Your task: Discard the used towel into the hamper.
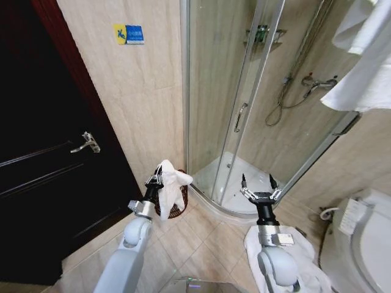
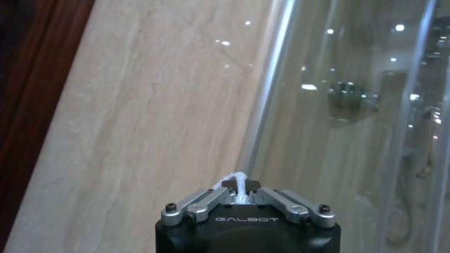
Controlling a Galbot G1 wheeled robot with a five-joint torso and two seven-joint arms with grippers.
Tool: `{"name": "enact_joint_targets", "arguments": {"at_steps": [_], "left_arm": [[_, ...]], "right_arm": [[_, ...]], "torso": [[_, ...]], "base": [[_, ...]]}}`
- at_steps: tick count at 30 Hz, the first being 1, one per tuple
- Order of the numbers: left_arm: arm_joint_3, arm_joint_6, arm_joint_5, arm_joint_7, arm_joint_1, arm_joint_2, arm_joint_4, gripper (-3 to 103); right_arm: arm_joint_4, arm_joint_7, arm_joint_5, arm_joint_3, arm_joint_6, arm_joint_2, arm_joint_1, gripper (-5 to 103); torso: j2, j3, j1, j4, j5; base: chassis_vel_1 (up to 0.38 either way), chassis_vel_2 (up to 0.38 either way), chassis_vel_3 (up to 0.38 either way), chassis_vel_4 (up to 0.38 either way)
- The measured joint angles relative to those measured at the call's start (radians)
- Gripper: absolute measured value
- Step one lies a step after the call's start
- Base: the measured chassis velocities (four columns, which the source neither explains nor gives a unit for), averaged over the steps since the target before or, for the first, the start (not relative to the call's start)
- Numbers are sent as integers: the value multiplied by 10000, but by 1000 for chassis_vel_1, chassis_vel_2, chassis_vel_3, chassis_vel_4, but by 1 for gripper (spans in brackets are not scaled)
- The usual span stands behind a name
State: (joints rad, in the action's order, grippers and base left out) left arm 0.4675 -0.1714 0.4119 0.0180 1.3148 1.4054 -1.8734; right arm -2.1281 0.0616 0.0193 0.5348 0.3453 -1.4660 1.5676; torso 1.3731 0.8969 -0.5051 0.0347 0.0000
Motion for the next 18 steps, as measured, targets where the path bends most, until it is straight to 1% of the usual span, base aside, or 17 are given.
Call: {"name": "enact_joint_targets", "arguments": {"at_steps": [4,6,8,12,14,18], "left_arm": [[-17,233,-244,-668,175,515,-239,4],[-26,233,-281,-709,186,548,-242,4],[-51,205,-429,-929,207,722,-317,4],[-35,195,-446,-968,188,757,-431,4],[4,192,-413,-936,131,639,-601,4],[46,203,-293,-860,82,422,-684,4]], "right_arm": [[121,15,9,-12,249,-91,-188,100],[127,17,3,-12,263,-93,-198,100],[114,22,-4,-38,238,-94,-216,100],[19,7,-10,-46,78,-88,-207,100],[-113,-28,-14,-55,-132,-57,-178,100],[-192,-95,-29,-71,-177,-51,-144,100]], "torso": [[0,0,0,0,0],[0,0,1,0,0],[0,-1,1,-1,0],[0,-1,1,-1,0],[1,-1,1,-1,0],[1,-1,1,-1,0]], "base": [[0,0,0,0],[0,0,0,0],[0,0,0,0],[0,0,0,0],[0,0,0,0],[0,0,0,0]]}}
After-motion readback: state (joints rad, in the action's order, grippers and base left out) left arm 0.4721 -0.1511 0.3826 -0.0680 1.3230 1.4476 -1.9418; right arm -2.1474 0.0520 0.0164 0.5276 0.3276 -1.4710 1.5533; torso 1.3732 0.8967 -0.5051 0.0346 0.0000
